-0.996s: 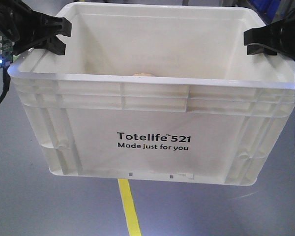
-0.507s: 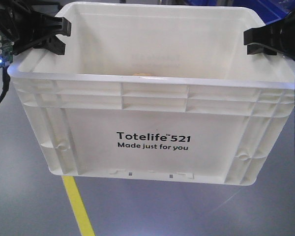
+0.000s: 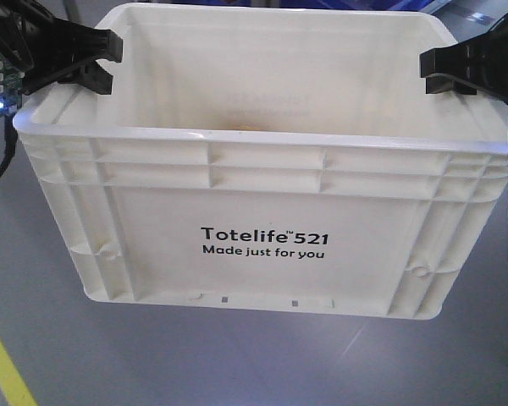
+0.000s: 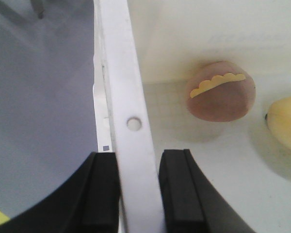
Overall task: Place moving items into box and shelve
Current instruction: 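Keep holding the crate while the base turns toward the shelves, then carry the crate up to the blue-bin shelving with both grippers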
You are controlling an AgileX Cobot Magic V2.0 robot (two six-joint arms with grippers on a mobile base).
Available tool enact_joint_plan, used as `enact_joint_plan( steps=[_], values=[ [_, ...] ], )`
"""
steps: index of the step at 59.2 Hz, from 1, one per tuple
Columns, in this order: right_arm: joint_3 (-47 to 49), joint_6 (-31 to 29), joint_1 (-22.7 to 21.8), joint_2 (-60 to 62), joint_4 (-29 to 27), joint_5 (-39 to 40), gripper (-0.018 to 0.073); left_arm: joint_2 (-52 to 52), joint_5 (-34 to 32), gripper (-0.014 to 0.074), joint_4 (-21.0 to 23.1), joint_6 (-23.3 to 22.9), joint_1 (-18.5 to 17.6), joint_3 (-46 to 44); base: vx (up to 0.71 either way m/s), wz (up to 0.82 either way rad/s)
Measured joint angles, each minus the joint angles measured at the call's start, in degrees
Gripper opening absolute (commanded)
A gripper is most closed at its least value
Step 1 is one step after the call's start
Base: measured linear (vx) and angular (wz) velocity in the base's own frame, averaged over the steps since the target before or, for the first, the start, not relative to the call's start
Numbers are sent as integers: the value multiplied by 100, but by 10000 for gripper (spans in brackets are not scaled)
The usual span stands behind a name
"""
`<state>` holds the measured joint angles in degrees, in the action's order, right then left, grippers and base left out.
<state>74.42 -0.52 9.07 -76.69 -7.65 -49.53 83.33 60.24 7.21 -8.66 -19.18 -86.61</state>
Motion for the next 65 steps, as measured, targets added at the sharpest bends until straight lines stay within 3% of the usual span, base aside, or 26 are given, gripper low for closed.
enact_joint_plan(
  steps=[65],
  values=[
    [0, 0, 0, 0, 0, -6, -6, 0, 0, -6, 0, 0, 2, 0, 32, -53]
  ],
)
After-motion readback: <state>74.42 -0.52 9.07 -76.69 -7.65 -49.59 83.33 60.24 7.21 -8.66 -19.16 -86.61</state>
